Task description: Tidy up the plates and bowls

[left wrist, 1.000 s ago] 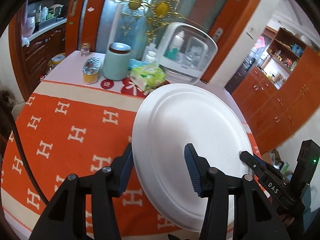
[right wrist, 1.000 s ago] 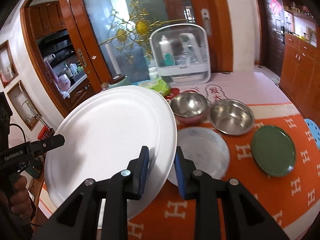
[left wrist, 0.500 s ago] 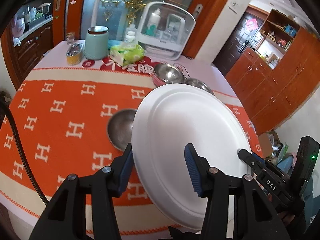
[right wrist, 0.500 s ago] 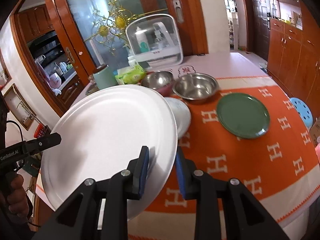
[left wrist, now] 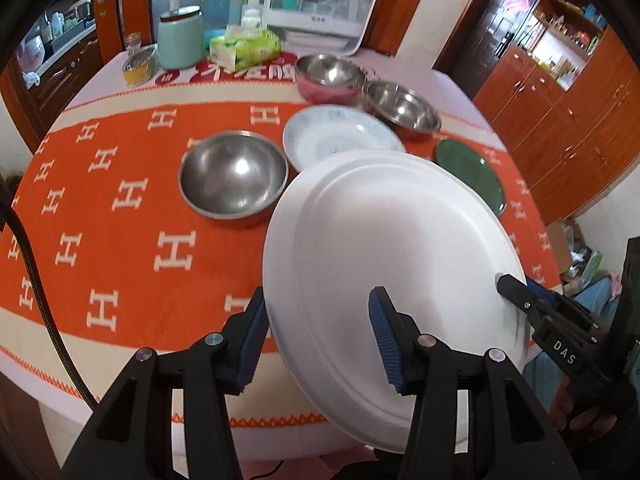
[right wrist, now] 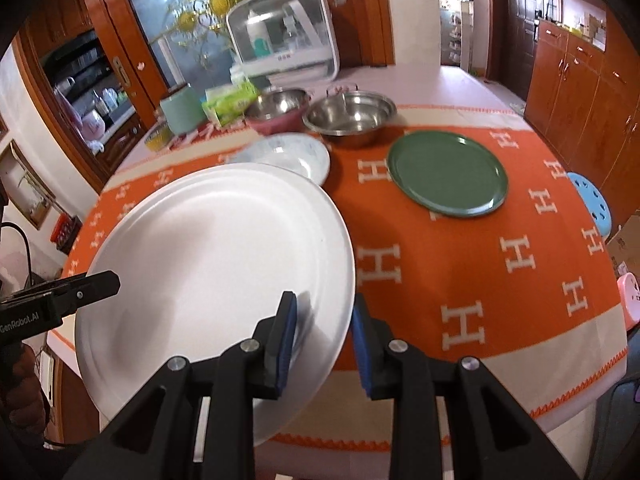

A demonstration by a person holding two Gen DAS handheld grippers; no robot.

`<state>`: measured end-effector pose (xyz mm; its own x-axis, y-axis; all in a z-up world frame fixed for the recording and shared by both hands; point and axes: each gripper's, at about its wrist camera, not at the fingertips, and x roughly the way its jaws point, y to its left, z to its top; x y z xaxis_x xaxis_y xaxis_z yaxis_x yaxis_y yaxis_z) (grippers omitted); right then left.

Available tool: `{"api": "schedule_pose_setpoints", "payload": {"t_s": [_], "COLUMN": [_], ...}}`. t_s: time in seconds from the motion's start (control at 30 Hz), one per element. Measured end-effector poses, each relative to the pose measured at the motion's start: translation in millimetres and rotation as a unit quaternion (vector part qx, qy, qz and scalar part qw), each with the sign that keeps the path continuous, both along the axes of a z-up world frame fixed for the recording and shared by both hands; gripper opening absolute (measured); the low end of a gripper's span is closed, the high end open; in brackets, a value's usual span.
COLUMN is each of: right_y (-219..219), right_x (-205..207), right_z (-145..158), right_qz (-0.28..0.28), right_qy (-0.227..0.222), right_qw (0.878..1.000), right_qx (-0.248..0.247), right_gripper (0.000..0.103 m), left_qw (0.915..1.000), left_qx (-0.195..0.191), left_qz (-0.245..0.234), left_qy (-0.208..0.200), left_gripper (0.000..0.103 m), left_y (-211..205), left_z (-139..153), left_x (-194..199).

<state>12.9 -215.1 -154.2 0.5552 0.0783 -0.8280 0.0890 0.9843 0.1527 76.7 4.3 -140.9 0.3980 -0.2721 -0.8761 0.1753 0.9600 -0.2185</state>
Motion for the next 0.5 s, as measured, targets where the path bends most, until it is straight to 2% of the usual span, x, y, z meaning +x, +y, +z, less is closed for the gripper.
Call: {"api": "schedule_pose_setpoints", "payload": {"t_s": [0.27, 0.5], "right_y": [-6, -6], "right_x": [-3, -3], "right_z": [-36, -59], "right_qz": [0.008, 0.012], "right_qy": [0.037, 0.040], "right_qw": [0.999, 0.999], "right_qx": [-0.006, -0.012], "right_gripper": [0.029, 0.029], "left_qw": [0.9990, 0.9963], "left_qx": [0.013, 0.060], "left_qz": [0.017, 0.013], "left_qy": [0.038, 0.061], "left_gripper": [0.048, 0.047], "left_y": [-11, -23], "left_z": [-38, -60], "left_x": [-3, -2]}}
